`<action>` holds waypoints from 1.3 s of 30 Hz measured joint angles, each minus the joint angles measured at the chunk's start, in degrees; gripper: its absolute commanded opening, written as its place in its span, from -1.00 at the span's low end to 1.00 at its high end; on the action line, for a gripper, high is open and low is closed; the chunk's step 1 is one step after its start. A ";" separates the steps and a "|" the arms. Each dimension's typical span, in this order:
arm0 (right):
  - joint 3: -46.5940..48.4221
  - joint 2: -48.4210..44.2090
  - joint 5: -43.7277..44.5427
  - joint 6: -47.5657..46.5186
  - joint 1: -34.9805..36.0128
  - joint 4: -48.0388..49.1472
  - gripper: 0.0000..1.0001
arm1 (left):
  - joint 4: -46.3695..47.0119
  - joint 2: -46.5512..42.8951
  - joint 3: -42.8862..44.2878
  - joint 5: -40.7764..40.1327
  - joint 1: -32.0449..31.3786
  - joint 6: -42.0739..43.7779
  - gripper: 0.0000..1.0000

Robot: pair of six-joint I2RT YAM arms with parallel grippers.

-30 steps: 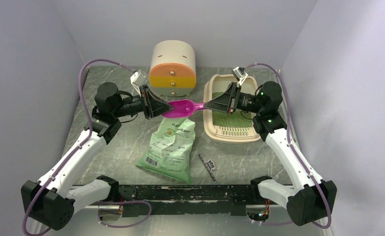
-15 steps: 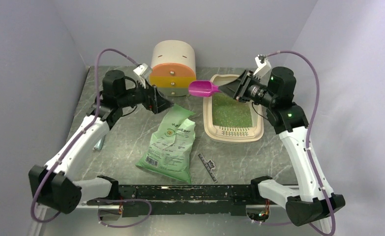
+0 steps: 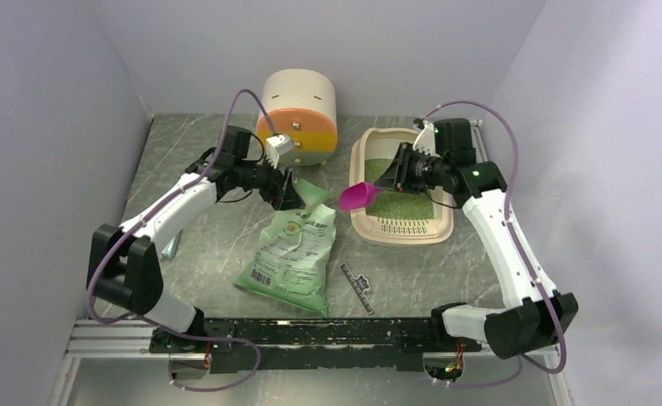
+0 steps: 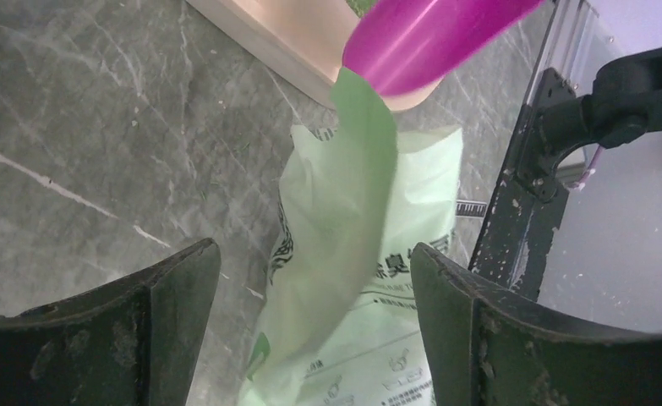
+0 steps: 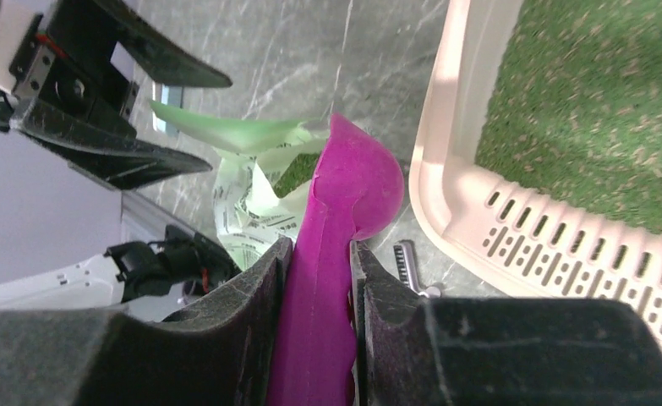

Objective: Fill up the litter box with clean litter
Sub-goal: 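Scoop the cat litter from the cat litter bag.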

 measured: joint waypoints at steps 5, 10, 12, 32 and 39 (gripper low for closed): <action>-1.88 5.01 -5.81 -0.13 0.02 1.53 -1.00 | -3.58 6.82 4.00 0.17 -2.34 4.46 -0.13; -1.75 8.41 -8.81 -0.52 -0.02 3.56 -1.00 | -7.04 10.08 5.09 0.09 -3.93 7.43 -0.90; -1.70 8.63 -9.09 -0.66 -0.04 4.02 -1.00 | -7.13 9.75 5.09 0.02 -4.04 7.72 -0.90; 4.24 9.88 -10.60 -6.21 1.44 -7.50 -1.00 | -5.01 -4.00 0.15 -1.73 -4.02 2.05 -0.90; 3.50 9.81 -10.69 -6.67 5.01 -8.39 -1.00 | -4.90 -4.46 -0.39 -1.62 -4.02 2.51 -0.20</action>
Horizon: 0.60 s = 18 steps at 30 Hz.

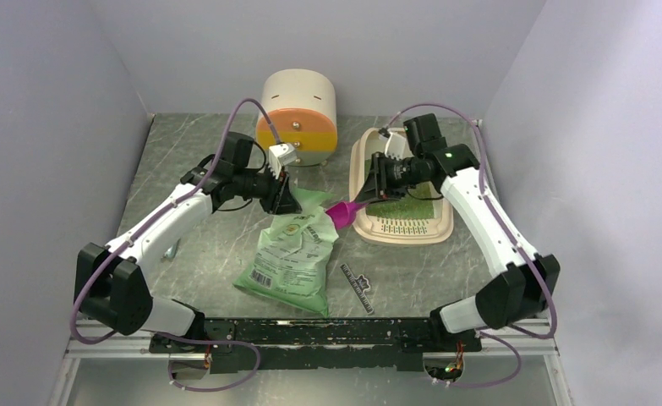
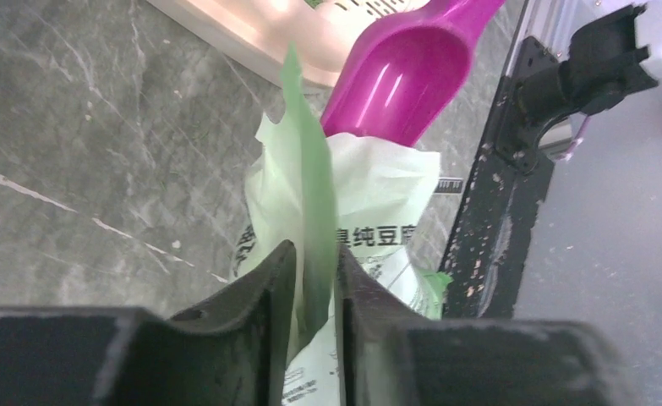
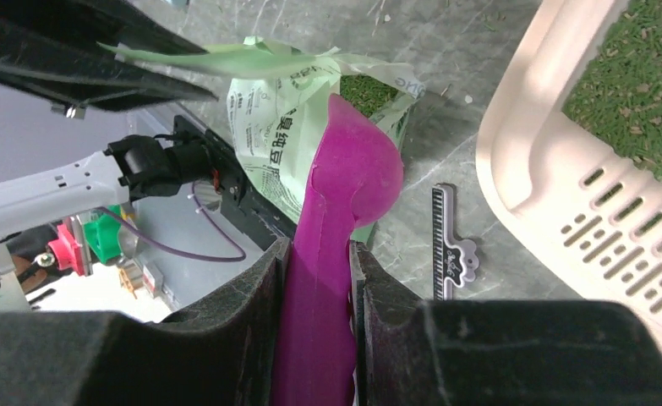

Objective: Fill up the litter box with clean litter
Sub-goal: 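Scoop the cat litter from the cat litter bag.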

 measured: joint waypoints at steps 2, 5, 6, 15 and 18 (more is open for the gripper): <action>1.14 2.73 0.20 0.02 0.90 -0.09 -1.00 | 0.15 0.28 0.00 0.11 0.00 0.50 0.06; 6.73 9.51 1.60 -0.42 1.25 -1.84 -1.00 | 0.04 1.55 0.31 0.07 0.00 1.07 0.18; 9.01 11.87 1.97 -0.83 1.25 -2.19 -1.00 | -0.09 2.25 0.61 0.02 0.00 1.29 0.19; 17.44 22.95 0.00 -6.08 1.25 -5.84 -1.00 | -0.50 8.15 2.75 -1.16 0.52 2.62 0.25; 16.70 23.02 -1.90 -8.00 1.25 -6.08 -1.00 | -0.57 9.40 2.78 -1.14 1.38 2.84 0.19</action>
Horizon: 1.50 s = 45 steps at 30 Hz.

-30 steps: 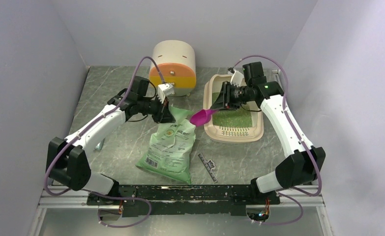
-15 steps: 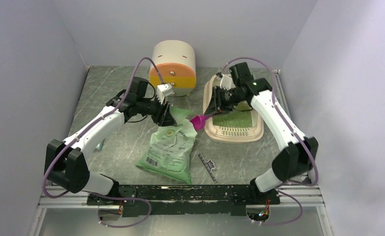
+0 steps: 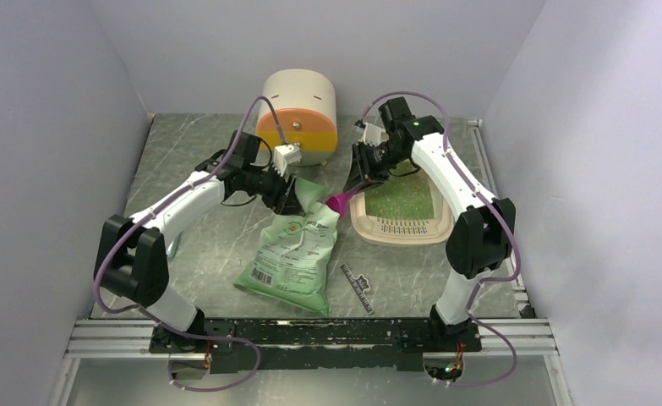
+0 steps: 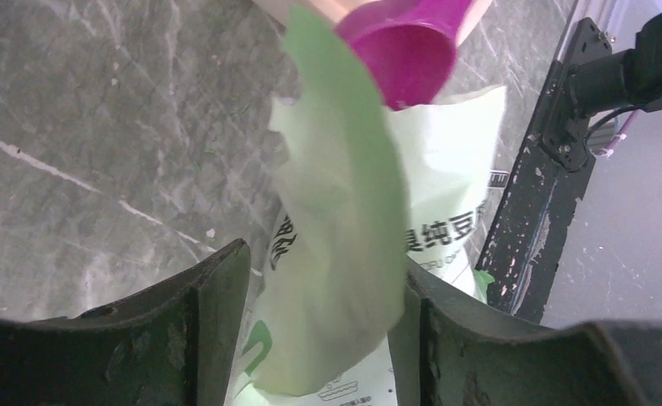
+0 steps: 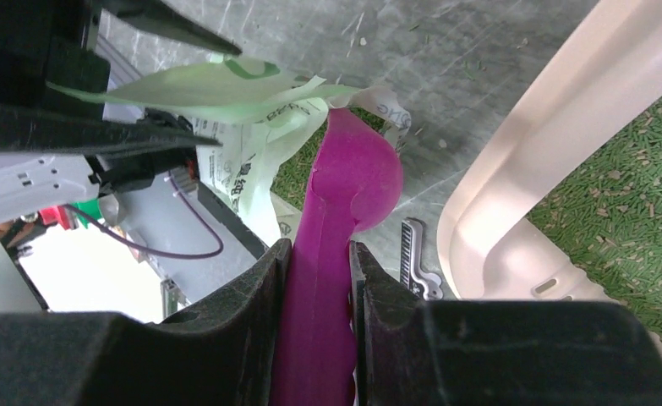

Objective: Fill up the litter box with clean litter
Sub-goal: 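Scoop the cat litter from the cat litter bag.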

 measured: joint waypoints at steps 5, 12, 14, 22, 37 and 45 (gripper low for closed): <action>-3.21 -1.36 -1.79 -2.38 0.13 0.63 -1.00 | -0.57 2.67 0.35 1.46 2.05 1.36 -0.08; -0.17 1.77 -1.49 -5.22 1.46 -0.44 -1.00 | -2.21 7.54 2.56 9.07 2.51 4.83 -0.83; -0.31 2.16 -1.70 -5.64 1.75 -0.42 -1.00 | -2.69 8.17 2.80 10.73 2.51 6.08 -0.67; -5.22 0.39 -2.97 -5.90 1.86 2.19 -1.00 | -4.07 8.90 3.89 9.90 1.64 5.79 0.80; -5.95 -0.22 -2.67 -5.95 1.99 2.56 -1.00 | -11.08 12.92 -1.27 5.77 0.28 7.82 0.84; -5.95 -0.22 -2.71 -5.95 2.23 2.25 -1.00 | -8.48 12.90 -4.22 5.88 0.55 8.94 -0.57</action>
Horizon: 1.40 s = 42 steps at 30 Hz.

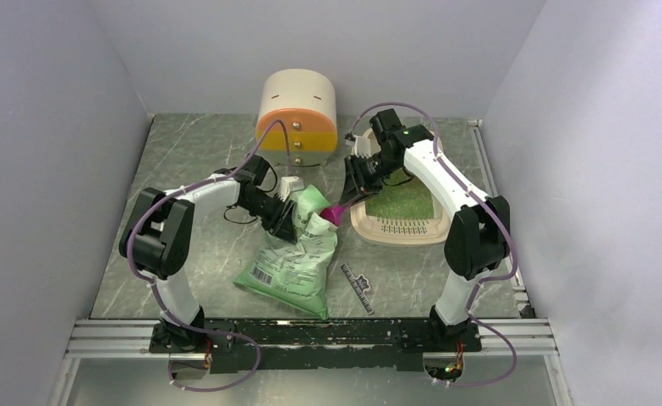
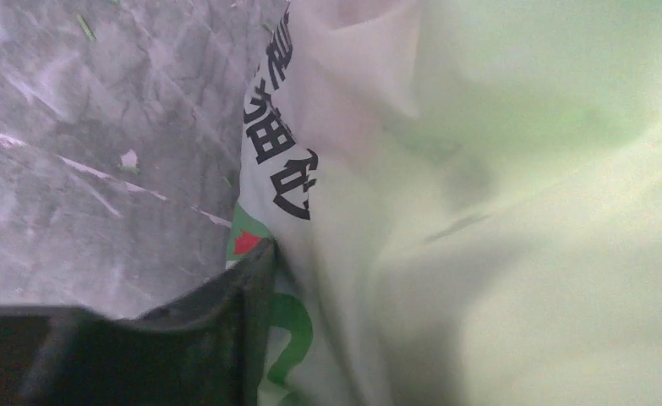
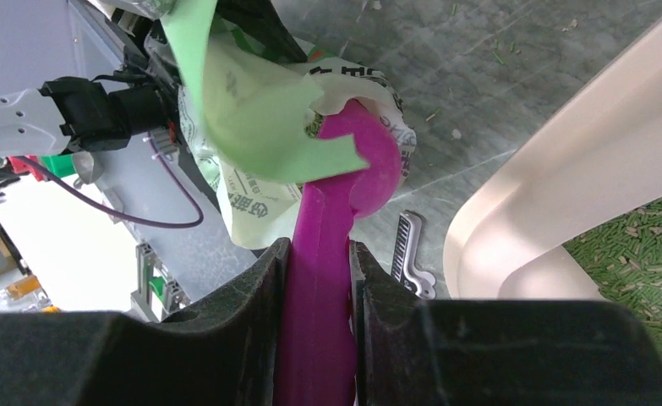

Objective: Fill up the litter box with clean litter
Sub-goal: 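Scoop the cat litter from the cat litter bag.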

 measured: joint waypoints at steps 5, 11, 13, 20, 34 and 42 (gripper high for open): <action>0.00 0.00 -0.15 -0.02 0.04 -0.28 -1.00 | 0.15 0.09 0.00 1.57 0.55 2.14 -0.90; 0.00 -0.13 -0.33 0.37 0.04 -0.44 -1.00 | 1.05 -2.47 -0.04 0.92 0.17 0.59 -0.91; 0.00 -0.61 -0.33 0.92 -0.09 -0.46 -1.00 | 2.34 -5.29 -0.46 -0.33 -0.79 -1.40 -0.91; 0.04 -5.66 0.81 4.90 -1.20 0.04 -1.00 | 6.51 -14.19 -1.55 -0.98 -3.63 -4.02 -0.91; 1.46 -18.60 10.19 11.02 -1.57 -2.60 -1.00 | 20.72 -16.33 -0.02 -0.72 -5.99 4.02 -0.91; -1.79 -18.38 10.80 11.43 -1.70 -1.27 -1.00 | 37.05 -18.03 5.95 3.87 -0.59 2.91 -0.91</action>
